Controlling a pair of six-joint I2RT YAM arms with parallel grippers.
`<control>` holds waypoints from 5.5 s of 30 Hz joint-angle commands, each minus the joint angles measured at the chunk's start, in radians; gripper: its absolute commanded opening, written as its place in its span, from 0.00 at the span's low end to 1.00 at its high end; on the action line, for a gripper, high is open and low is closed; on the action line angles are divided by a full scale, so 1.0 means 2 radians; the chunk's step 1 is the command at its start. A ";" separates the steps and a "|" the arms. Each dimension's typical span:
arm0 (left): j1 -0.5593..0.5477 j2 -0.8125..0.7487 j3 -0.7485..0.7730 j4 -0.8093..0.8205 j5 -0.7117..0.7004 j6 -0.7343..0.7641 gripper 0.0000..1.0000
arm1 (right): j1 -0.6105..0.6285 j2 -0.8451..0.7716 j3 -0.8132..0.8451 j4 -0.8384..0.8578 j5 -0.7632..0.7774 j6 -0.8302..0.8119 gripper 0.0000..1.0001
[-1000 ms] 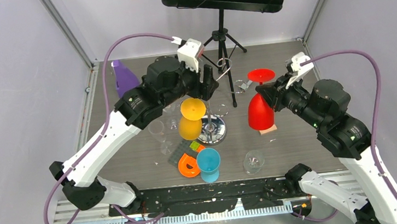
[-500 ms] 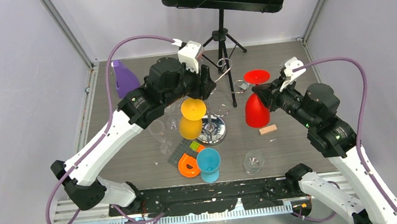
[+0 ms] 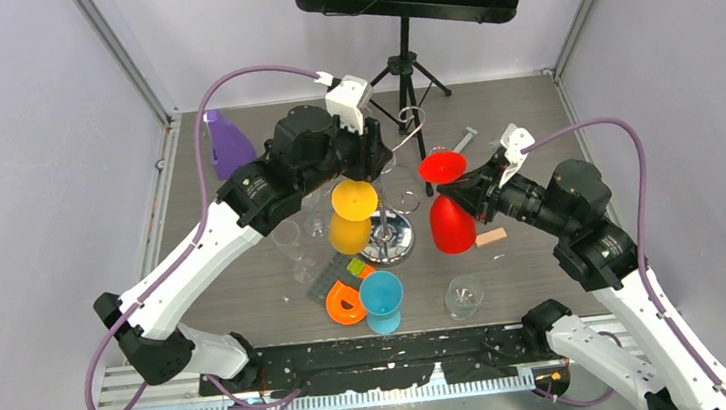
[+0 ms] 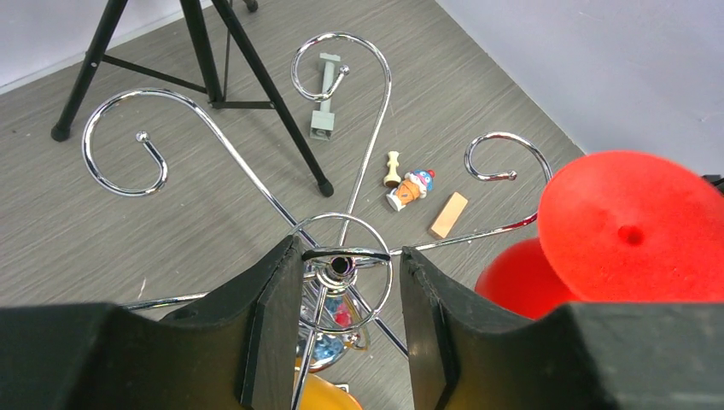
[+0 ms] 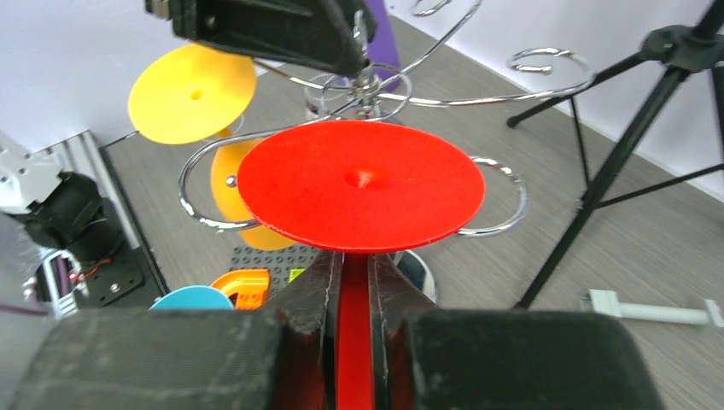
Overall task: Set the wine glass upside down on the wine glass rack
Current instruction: Turn the wine glass upside down at the wine rack.
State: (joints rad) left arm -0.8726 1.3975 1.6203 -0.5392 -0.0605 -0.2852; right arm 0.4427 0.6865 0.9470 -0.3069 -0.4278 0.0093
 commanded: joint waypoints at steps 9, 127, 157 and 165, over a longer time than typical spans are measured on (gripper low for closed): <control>0.000 0.001 -0.006 0.023 0.009 -0.005 0.42 | -0.002 -0.001 -0.053 0.123 -0.093 0.036 0.05; 0.001 0.014 0.000 0.010 0.007 -0.016 0.25 | 0.085 0.085 -0.206 0.611 -0.169 0.196 0.05; 0.001 0.021 0.007 0.005 0.015 -0.022 0.00 | 0.088 0.118 -0.176 0.622 -0.197 0.193 0.05; 0.001 0.020 0.006 0.005 0.014 -0.021 0.00 | 0.088 0.111 -0.207 0.701 -0.241 0.232 0.06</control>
State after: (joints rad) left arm -0.8684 1.4357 1.6135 -0.5358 -0.0330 -0.3325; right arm 0.6086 0.9394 0.5236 0.8734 -0.8452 0.4221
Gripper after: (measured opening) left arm 0.356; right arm 0.146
